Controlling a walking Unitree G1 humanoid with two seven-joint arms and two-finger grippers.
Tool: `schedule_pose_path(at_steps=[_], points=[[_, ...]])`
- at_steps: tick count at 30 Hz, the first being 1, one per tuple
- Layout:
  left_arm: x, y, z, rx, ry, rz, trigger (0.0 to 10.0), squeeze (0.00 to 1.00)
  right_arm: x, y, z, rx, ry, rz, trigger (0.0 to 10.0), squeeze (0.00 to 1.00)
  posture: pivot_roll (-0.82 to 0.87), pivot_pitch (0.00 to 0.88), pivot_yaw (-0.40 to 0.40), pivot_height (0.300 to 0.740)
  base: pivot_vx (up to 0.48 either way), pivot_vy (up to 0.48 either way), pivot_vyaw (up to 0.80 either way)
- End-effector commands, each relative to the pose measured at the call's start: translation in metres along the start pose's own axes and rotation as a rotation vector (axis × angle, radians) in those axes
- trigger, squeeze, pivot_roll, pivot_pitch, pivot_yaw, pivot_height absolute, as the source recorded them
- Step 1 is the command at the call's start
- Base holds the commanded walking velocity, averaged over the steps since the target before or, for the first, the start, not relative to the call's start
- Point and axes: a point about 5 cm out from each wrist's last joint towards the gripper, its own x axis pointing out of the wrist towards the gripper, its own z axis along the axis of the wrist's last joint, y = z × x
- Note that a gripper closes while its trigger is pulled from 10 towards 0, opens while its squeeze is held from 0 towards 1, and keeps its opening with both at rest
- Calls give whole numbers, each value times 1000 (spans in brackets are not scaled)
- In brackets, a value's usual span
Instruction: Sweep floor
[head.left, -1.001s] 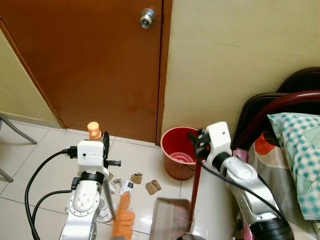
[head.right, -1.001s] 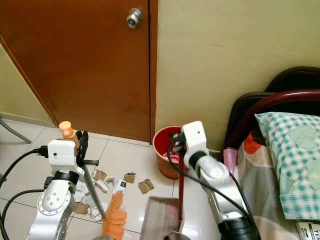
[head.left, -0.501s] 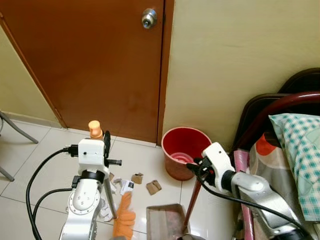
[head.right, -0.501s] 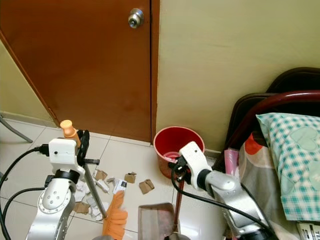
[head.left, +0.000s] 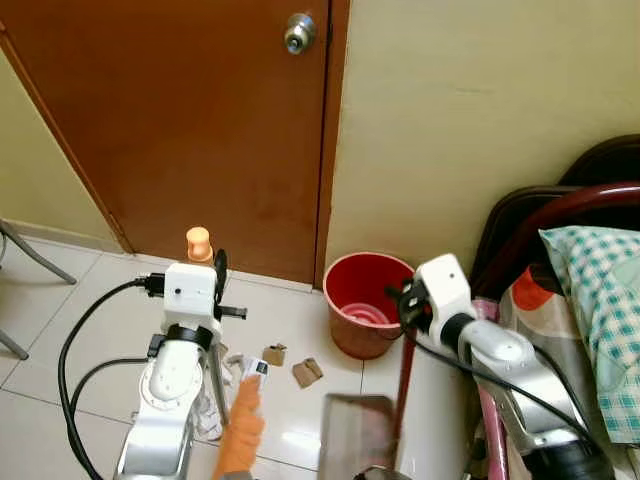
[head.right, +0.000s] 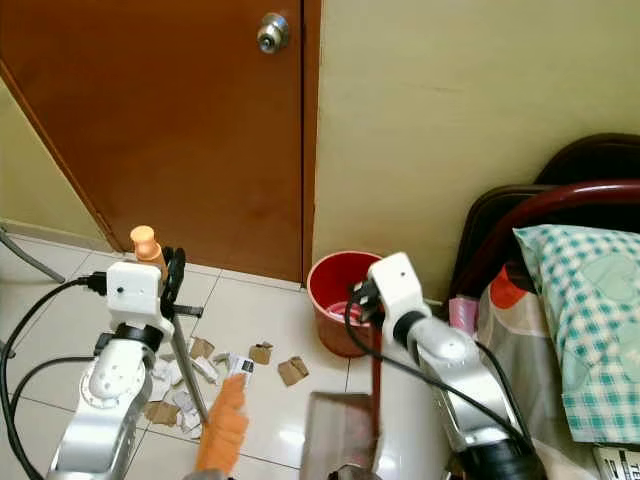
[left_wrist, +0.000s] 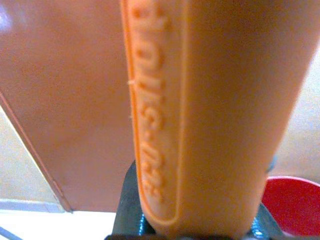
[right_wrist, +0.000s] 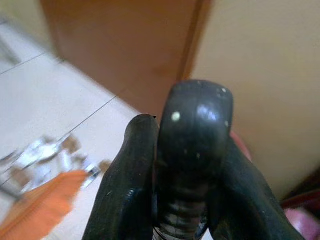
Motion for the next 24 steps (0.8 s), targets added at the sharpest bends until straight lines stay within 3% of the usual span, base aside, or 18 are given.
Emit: schedule_pose_path(at_steps=[1, 7, 13, 24], points=[[7, 4, 10, 10, -52, -9, 10000, 0, 1, -9, 5, 7, -38, -83, 10000, 0, 15, 77, -12, 740, 0, 0, 0], [18, -7, 12, -6, -61, -67, 10000, 0, 8, -15, 0, 16, -44, -193, 10000, 0, 6, 76, -16, 740, 0, 0, 0], [24, -18, 12, -23, -68, -124, 10000, 0, 16, -16, -22, 149, 23, -319, 10000, 0, 13, 85, -16, 740, 0, 0, 0], [26, -27, 16, -45, -97, -198, 10000, 0, 21, -9, -28, 109, 13, -369, 10000, 0, 22, 109, -7, 740, 0, 0, 0]])
